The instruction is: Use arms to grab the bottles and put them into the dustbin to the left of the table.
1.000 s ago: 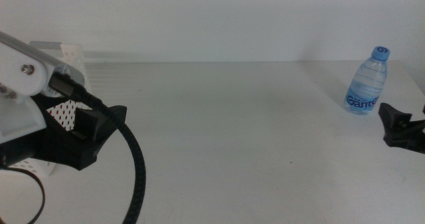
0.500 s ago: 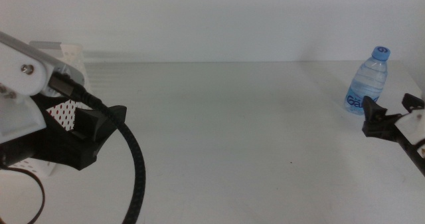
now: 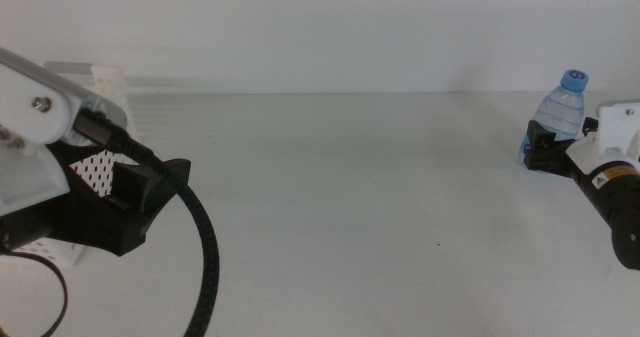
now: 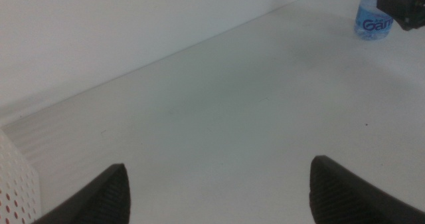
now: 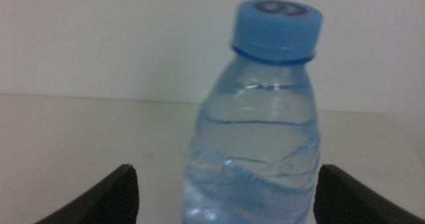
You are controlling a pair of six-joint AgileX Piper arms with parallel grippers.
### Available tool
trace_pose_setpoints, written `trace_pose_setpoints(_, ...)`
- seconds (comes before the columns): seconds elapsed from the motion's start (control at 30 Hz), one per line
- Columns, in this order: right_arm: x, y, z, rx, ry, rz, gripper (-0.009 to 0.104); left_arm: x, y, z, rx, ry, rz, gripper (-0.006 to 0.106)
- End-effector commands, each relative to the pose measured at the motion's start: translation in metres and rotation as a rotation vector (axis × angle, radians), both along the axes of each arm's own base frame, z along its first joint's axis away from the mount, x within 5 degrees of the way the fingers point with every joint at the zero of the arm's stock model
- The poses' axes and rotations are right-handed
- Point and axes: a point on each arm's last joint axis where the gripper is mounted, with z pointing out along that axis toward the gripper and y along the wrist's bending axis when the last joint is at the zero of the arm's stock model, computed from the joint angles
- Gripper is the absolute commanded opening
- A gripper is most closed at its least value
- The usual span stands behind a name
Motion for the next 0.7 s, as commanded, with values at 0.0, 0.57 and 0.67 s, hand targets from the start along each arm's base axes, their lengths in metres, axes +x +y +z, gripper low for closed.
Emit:
trace_pose_setpoints(0.0, 0.013, -0.005, 0.023, -0.022, -0.136, -0.037, 0.096, 0.001, -0.001, 0.016, -0.061, -0.082, 0.002, 0.086)
trace_pose_setpoints(0.57, 0.065, -0.005, 0.007, -0.058, -0.093, -0.057, 0.024, 0.001, -0.001, 0.016, -0.061, -0.082, 0.002, 0.086)
trace_pose_setpoints(0.67, 0.063, 0.003, 0.018, -0.054, -0.118, -0.034, 0.000, 0.001, -0.001, 0.016, -0.061, -0.082, 0.002, 0.086)
